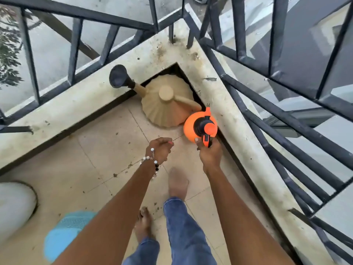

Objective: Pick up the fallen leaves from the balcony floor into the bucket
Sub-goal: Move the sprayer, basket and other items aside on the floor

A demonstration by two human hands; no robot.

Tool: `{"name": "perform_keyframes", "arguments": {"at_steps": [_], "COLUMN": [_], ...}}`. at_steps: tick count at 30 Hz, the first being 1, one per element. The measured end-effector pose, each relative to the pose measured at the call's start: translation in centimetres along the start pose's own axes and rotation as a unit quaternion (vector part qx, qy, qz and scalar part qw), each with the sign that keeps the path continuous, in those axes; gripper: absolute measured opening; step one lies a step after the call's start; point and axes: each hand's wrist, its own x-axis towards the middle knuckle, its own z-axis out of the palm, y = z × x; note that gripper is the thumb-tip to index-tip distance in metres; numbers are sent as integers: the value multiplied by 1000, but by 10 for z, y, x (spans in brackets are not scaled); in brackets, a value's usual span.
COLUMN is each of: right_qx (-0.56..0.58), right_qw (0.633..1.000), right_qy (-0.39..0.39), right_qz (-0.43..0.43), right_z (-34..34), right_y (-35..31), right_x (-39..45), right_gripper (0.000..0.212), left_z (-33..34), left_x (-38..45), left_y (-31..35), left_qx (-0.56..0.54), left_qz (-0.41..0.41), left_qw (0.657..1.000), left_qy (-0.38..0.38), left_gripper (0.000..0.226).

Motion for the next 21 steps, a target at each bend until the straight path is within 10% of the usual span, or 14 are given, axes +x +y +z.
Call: {"name": "perform_keyframes", "arguments": {"at_steps": [12, 21], "right_qx": [-123, -73], "right_qw": [992, 979], "right_qy": [6, -185], "right_qz": [-3, -40], "right_z": [-35, -5], "right_y": [-49, -56], "right_x": [-59, -219], "right_gripper": [21, 10], "left_z": [-43, -139], "left_x": [-92, -223], "left_y": [14, -48], "left_qx": [-110, -154], "left_qz": [-43, 57], "left_qw": [993, 983], "left_qy": [7, 80], "left_gripper": [19, 14]}}
